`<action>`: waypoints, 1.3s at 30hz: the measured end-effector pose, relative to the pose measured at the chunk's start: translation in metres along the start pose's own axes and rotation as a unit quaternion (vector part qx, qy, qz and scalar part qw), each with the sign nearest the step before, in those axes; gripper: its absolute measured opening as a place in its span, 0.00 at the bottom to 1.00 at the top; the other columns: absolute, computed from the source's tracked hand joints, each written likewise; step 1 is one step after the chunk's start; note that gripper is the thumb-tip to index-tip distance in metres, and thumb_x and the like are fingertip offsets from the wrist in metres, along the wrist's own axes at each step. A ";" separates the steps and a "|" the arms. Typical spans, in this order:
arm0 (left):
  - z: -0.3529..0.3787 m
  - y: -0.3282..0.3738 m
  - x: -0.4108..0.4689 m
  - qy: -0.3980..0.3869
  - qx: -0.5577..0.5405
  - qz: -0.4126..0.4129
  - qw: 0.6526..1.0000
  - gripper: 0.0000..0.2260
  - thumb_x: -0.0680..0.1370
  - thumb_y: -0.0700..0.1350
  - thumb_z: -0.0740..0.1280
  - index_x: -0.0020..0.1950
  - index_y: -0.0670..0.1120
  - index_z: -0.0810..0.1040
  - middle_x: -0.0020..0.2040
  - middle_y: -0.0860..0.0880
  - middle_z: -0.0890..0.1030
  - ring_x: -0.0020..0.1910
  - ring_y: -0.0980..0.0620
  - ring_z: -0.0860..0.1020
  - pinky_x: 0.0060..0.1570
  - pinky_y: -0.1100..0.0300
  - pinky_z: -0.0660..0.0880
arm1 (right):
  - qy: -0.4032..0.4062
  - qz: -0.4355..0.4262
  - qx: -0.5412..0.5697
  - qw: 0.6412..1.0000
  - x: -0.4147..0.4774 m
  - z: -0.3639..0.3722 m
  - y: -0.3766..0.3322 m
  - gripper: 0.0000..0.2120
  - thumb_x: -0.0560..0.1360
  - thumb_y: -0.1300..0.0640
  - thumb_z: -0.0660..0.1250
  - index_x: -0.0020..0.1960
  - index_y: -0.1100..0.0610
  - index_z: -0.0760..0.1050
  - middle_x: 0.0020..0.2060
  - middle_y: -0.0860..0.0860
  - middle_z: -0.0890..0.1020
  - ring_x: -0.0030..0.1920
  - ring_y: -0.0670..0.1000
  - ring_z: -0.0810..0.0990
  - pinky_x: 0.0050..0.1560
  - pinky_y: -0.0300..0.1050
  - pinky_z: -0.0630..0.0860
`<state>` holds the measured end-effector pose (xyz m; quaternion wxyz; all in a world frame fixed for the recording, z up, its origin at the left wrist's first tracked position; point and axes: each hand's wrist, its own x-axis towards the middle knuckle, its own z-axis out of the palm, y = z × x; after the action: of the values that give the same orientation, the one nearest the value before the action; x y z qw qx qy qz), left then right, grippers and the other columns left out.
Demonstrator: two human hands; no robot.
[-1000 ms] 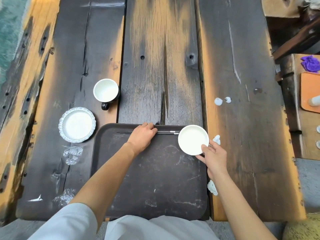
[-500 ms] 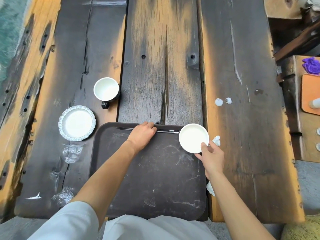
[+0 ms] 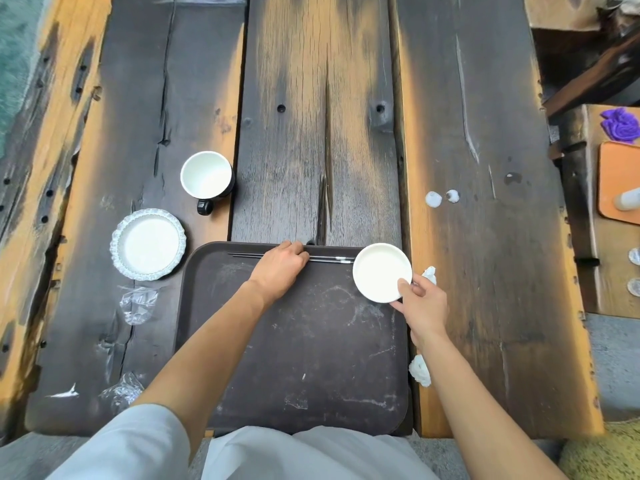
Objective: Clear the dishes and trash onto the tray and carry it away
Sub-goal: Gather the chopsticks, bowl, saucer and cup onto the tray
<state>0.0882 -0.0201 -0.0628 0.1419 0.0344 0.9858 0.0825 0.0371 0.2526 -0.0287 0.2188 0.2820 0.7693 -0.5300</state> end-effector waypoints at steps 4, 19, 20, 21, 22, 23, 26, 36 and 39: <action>0.000 0.001 -0.001 0.006 -0.010 0.002 1.000 0.12 0.73 0.29 0.66 0.53 0.38 0.82 0.50 0.41 0.79 0.47 0.40 0.77 0.42 0.49 0.74 | -0.011 -0.003 -0.001 1.000 0.000 -0.002 0.000 0.19 0.78 0.63 0.68 0.68 0.59 0.75 0.53 0.52 0.81 0.58 0.52 0.79 0.40 0.38 0.83; -0.019 -0.014 -0.059 0.104 -0.172 -0.149 0.968 0.16 0.80 0.45 0.65 0.67 0.44 0.77 0.61 0.47 0.80 0.58 0.44 0.78 0.55 0.51 0.76 | 0.071 -0.186 -0.228 0.953 -0.024 0.002 -0.020 0.18 0.79 0.56 0.65 0.68 0.58 0.75 0.67 0.56 0.73 0.63 0.57 0.75 0.64 0.53 0.73; -0.020 -0.021 -0.068 0.110 -0.188 -0.167 0.962 0.17 0.80 0.45 0.65 0.68 0.44 0.77 0.61 0.48 0.80 0.58 0.45 0.78 0.55 0.52 0.76 | 0.069 -0.212 -0.244 0.944 -0.026 0.006 -0.023 0.18 0.79 0.56 0.65 0.67 0.58 0.75 0.66 0.55 0.73 0.63 0.57 0.75 0.65 0.53 0.72; -0.021 -0.030 -0.079 0.119 -0.204 -0.186 0.954 0.17 0.79 0.45 0.65 0.68 0.45 0.78 0.61 0.48 0.80 0.58 0.45 0.79 0.55 0.51 0.77 | 0.065 -0.235 -0.251 0.937 -0.030 0.014 -0.027 0.17 0.78 0.57 0.65 0.66 0.58 0.76 0.65 0.55 0.75 0.62 0.57 0.75 0.65 0.54 0.72; -0.022 -0.040 -0.091 0.126 -0.222 -0.206 0.945 0.17 0.79 0.45 0.66 0.67 0.45 0.78 0.61 0.48 0.80 0.58 0.45 0.79 0.56 0.51 0.77 | 0.058 -0.253 -0.251 0.933 -0.033 0.022 -0.030 0.15 0.78 0.57 0.65 0.64 0.57 0.77 0.63 0.54 0.76 0.61 0.56 0.77 0.64 0.53 0.73; -0.023 -0.052 -0.102 0.134 -0.238 -0.229 0.935 0.17 0.78 0.45 0.67 0.66 0.45 0.78 0.60 0.48 0.81 0.57 0.45 0.80 0.57 0.51 0.76 | 0.044 -0.268 -0.243 0.931 -0.036 0.032 -0.034 0.14 0.78 0.58 0.64 0.62 0.57 0.79 0.60 0.54 0.78 0.58 0.56 0.78 0.61 0.49 0.74; -0.029 -0.088 -0.134 0.149 -0.273 -0.310 0.898 0.16 0.77 0.44 0.69 0.65 0.44 0.80 0.58 0.46 0.83 0.54 0.46 0.81 0.57 0.56 0.74 | -0.037 -0.268 -0.250 0.930 -0.054 0.068 -0.052 0.11 0.77 0.60 0.66 0.58 0.57 0.81 0.49 0.51 0.83 0.48 0.51 0.81 0.53 0.41 0.73; -0.027 -0.208 -0.199 0.160 -0.336 -0.466 0.803 0.19 0.77 0.45 0.70 0.67 0.42 0.77 0.59 0.42 0.82 0.53 0.44 0.81 0.57 0.54 0.73 | -0.268 -0.124 -0.182 0.938 -0.095 0.243 -0.071 0.06 0.76 0.60 0.68 0.43 0.51 0.80 0.38 0.51 0.84 0.42 0.52 0.84 0.56 0.55 0.81; -0.019 -0.237 -0.197 0.125 -0.390 -0.486 0.773 0.22 0.76 0.45 0.72 0.69 0.43 0.74 0.58 0.43 0.80 0.55 0.43 0.80 0.58 0.51 0.74 | -0.268 -0.054 -0.113 0.955 -0.097 0.288 -0.082 0.04 0.76 0.63 0.67 0.47 0.58 0.80 0.39 0.54 0.82 0.41 0.52 0.81 0.57 0.52 0.81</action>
<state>0.2613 -0.2739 -0.0320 0.0403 -0.5176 0.7639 0.3833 0.0659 -0.0599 -0.0093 0.4179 0.0610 0.7517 -0.5066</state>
